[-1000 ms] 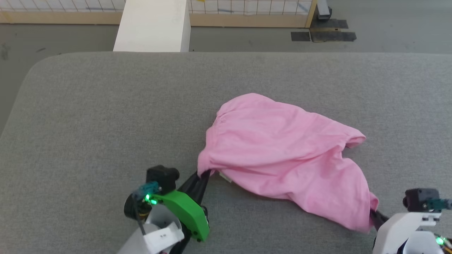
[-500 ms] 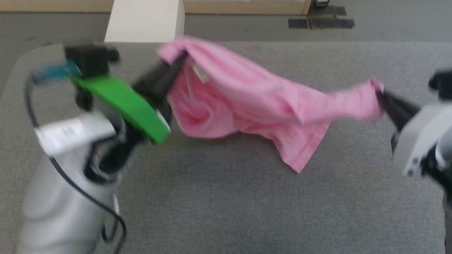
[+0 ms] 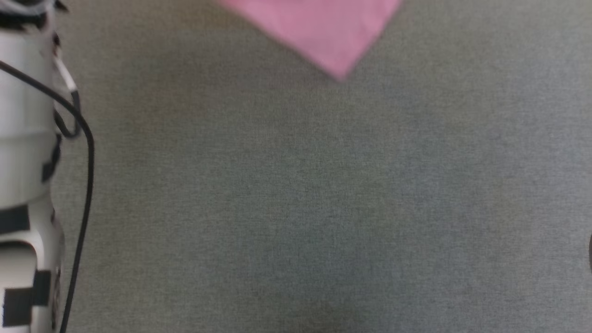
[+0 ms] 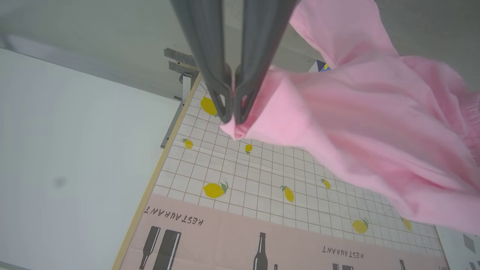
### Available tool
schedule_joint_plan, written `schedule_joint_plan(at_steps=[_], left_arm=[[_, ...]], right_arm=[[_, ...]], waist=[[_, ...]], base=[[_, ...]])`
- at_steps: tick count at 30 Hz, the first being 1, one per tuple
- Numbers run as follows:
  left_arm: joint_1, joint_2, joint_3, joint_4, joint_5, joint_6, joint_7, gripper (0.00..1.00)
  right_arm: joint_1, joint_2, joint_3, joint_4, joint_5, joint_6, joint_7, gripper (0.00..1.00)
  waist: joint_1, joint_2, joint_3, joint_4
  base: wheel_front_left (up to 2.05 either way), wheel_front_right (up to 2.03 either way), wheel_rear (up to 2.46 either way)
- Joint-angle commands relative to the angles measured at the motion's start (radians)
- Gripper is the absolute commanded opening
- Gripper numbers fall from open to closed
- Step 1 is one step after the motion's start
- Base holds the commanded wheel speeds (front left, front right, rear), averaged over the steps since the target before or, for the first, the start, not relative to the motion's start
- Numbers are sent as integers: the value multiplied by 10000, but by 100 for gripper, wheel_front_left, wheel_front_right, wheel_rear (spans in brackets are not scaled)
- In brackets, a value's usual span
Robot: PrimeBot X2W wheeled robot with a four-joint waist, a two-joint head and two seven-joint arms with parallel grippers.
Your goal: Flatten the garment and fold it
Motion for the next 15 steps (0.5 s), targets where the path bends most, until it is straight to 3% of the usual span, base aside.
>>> schedule_joint_plan(at_steps=[1,7,15], left_arm=[[-487,-78,126,167,227,46,-373,0],[-1323,-363,312,836,282,-202,-1337,0],[10,-355,-292,1863,193,-821,-1138,0]], right_arm=[[-470,46,-8,261,-234,-15,-471,0],[-1476,102,-20,1216,-589,-15,-1599,0],[-276,-179,555,2248,-212,-15,-1067,0]], waist=[[-3,-1,746,-128],[-3,-1,882,-27],[-3,-1,708,87]], base=[[0,0,0],[0,0,0],[0,0,0]])
